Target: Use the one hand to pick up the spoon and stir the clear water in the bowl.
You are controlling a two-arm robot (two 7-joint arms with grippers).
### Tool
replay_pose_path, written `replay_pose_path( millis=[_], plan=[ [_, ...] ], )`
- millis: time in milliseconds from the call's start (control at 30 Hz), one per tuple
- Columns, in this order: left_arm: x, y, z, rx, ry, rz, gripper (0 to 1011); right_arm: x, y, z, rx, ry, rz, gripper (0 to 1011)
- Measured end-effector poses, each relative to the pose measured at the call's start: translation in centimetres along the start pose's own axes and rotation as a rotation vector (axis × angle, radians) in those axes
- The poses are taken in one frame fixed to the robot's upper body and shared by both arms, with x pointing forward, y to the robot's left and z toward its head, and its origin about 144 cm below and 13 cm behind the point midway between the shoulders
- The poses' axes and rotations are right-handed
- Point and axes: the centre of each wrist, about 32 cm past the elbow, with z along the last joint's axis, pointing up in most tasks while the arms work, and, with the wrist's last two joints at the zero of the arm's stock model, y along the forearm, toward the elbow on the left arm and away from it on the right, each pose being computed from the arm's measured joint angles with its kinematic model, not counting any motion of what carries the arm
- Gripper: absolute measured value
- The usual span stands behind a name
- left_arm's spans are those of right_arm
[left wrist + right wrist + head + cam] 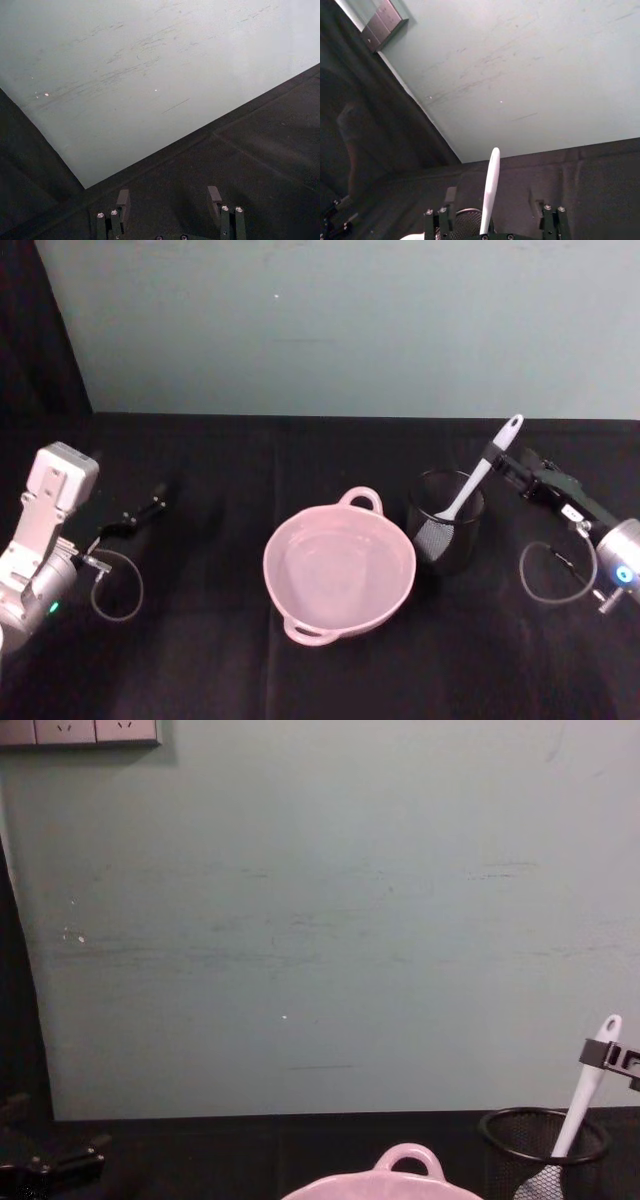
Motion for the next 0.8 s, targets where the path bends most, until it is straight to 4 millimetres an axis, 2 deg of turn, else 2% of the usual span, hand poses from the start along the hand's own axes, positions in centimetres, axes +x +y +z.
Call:
replay_pose_path(
  millis=[133,300,467,800],
  plan=[
    [0.0,0.0,0.0,0.0,0.0,0.0,1005,-0.5,-1.1,0.6,-0.017,-0.048,-0.021,1000],
    [0.0,0.0,0.0,0.0,0.0,0.0,1005,-1.4,-2.3,1.6,-0.049,-0.147,-0.058,1002],
    [0.0,0.0,0.0,0.0,0.0,0.0,1005,-2.7,-3.2,2.5,-0.087,-0.326,-0.128,1002],
    [0.0,0.0,0.0,0.0,0.0,0.0,1005,-4.3,-3.0,2.6,-0.105,-0.588,-0.24,1002]
  ],
)
